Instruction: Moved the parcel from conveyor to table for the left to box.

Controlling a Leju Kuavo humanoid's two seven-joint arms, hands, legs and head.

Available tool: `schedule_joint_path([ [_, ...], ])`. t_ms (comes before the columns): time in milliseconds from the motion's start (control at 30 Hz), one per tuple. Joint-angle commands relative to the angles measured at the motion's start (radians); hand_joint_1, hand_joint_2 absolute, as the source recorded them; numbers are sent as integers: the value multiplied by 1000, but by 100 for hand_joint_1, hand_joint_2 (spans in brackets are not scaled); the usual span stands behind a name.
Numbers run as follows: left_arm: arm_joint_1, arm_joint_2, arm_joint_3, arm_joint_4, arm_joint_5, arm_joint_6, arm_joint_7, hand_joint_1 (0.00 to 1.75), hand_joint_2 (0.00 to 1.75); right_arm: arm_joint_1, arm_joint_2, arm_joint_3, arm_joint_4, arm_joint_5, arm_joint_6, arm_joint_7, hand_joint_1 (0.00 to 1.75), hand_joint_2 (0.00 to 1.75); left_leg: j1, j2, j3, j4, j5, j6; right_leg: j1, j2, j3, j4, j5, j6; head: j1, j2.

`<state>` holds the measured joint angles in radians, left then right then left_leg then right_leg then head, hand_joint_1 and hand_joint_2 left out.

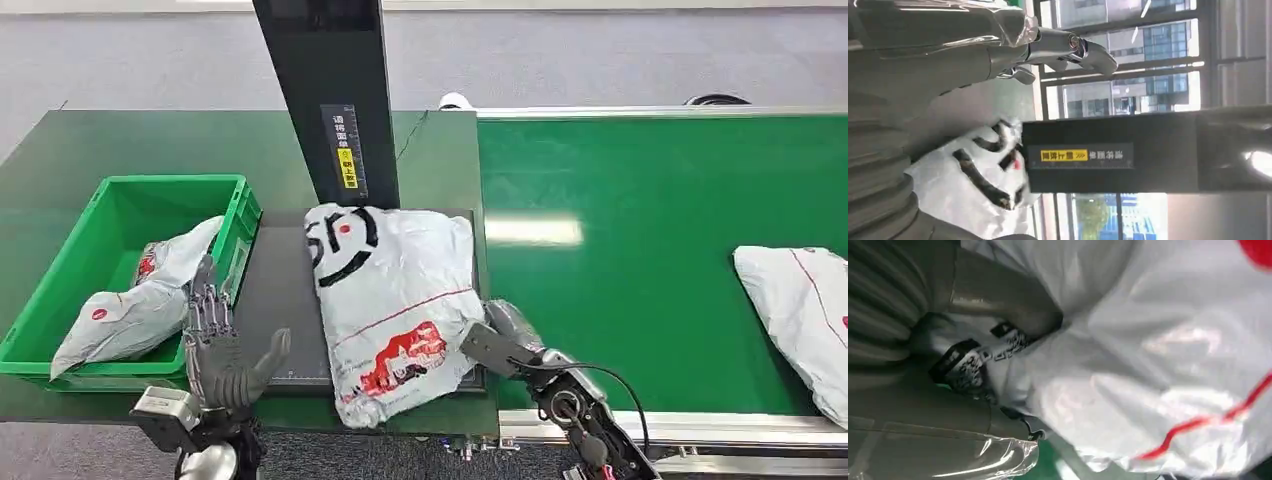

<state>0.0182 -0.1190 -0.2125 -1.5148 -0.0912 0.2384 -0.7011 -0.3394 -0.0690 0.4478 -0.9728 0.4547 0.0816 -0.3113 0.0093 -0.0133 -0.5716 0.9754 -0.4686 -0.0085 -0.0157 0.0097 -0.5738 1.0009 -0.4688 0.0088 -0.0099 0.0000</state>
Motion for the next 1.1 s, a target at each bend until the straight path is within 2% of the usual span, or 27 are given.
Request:
schedule_joint_path([
  [33, -16, 31, -51, 72, -40, -33, 25, 0, 175, 31, 18, -110, -14, -12, -4, -10, 0, 175, 0, 0, 1, -1, 0, 0, 0, -1, 1, -1, 0, -1, 0, 0],
  [233, -17, 53, -89, 86, -100, -73, 66, 0, 175, 35, 24, -117, -20, -15, -8, -18, 0, 175, 0, 1, 1, -1, 0, 0, 0, 0, 1, -1, 0, 0, 0, 0],
  [300, -33, 83, -149, 113, -260, -87, 132, 0, 175, 39, 24, -118, -22, -18, -1, -29, 0, 175, 0, 1, 2, -1, 0, 0, 1, 0, 2, -1, 0, -1, 1, 0],
  [367, -54, 81, -186, 164, -349, -83, 155, 0, 175, 46, 22, -120, -22, -16, 1, -33, 0, 175, 0, -1, 2, -1, 0, 0, 0, -2, 2, -1, 0, 0, 0, 0],
  [933, -57, 78, -189, 170, -352, -82, 156, 0, 175, 47, 21, -120, -22, -16, 2, -33, 0, 175, 0, 1, 1, -1, 0, 0, 0, 0, 1, -1, 0, 0, 0, 0],
  [1100, -133, 69, -276, 255, -615, -15, 264, 0, 175, 84, 15, -144, -66, -25, -1, -52, 0, 175, 0, -1, 2, -1, 0, 0, 1, -3, 2, -1, 0, -1, 0, 0],
])
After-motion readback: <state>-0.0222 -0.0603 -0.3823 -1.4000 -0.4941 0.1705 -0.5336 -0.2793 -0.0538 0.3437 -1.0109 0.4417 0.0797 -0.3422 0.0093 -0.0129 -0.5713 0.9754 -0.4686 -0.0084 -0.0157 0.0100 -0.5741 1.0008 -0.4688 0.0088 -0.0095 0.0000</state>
